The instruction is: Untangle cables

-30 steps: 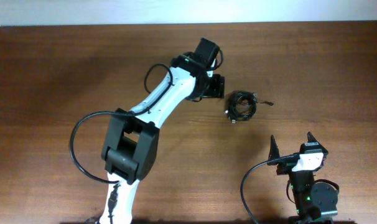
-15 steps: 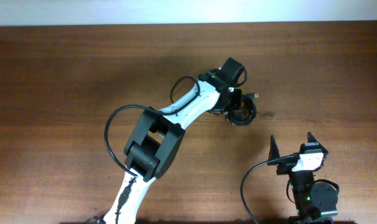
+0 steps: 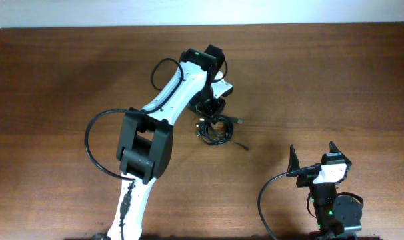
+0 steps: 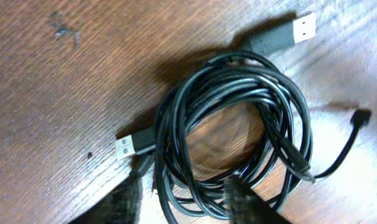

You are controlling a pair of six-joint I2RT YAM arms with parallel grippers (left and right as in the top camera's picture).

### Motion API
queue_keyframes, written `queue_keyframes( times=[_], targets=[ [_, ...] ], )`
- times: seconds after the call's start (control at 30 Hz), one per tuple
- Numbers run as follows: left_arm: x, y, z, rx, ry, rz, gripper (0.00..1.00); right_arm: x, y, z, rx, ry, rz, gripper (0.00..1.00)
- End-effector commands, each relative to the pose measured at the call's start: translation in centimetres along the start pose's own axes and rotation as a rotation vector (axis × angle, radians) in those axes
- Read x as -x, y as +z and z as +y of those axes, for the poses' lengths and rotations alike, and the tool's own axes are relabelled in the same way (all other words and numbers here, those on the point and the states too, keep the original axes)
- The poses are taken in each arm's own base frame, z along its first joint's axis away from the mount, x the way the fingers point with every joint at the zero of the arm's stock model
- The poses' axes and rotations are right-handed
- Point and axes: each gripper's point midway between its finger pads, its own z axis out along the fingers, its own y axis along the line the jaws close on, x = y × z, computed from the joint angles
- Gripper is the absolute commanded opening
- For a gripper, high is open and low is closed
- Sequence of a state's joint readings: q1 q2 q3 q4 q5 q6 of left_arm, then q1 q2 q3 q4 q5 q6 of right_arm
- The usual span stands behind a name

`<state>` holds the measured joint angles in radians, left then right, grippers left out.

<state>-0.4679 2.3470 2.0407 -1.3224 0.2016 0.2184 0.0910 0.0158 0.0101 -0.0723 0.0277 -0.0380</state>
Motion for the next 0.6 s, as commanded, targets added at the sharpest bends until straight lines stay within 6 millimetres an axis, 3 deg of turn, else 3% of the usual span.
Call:
queue_keyframes(
  times=[0.0,0.03,0.13,0.2,0.3,0.37,0.57],
  targets=[
    [0.4,-0.8,-0.1,0.005,0.024,-0.023,0.48,-0.3,0.0,-0.2,-0.006,-0.007,0.006,0.98],
    [0.3,-0.8,-0.1,0.004,-0.025,-0.018,0.38,-0.3,0.0,-0.2,-0.006,-0.007,0.006,0.98],
    [-1.2,-0.1,-0.4,-0.004,-0.161,0.045,0.27,-0.3,0.0,-0.2,-0.006,-0.007,0.006,0.99],
    [-2.0,0.7,0.6,0.048,-0.203,0.073,0.0,-0.3,0.0,-0.2,-0.006,-0.007,0.006,0.99],
    [-1.7,1.7,1.7,0.097,-0.228,0.054,0.0,-0.3,0.0,-0.2,-0.006,-0.007,0.006,0.99],
    [-0.8,1.8,1.9,0.101,-0.226,0.018,0.07,-0.3,0.0,-0.2,-0.006,-0.007,0.006,0.98],
    [0.3,1.8,2.1,0.106,-0.218,-0.03,0.13,-0.3,0.0,-0.2,-0.006,-0.007,0.006,0.99]
  ],
)
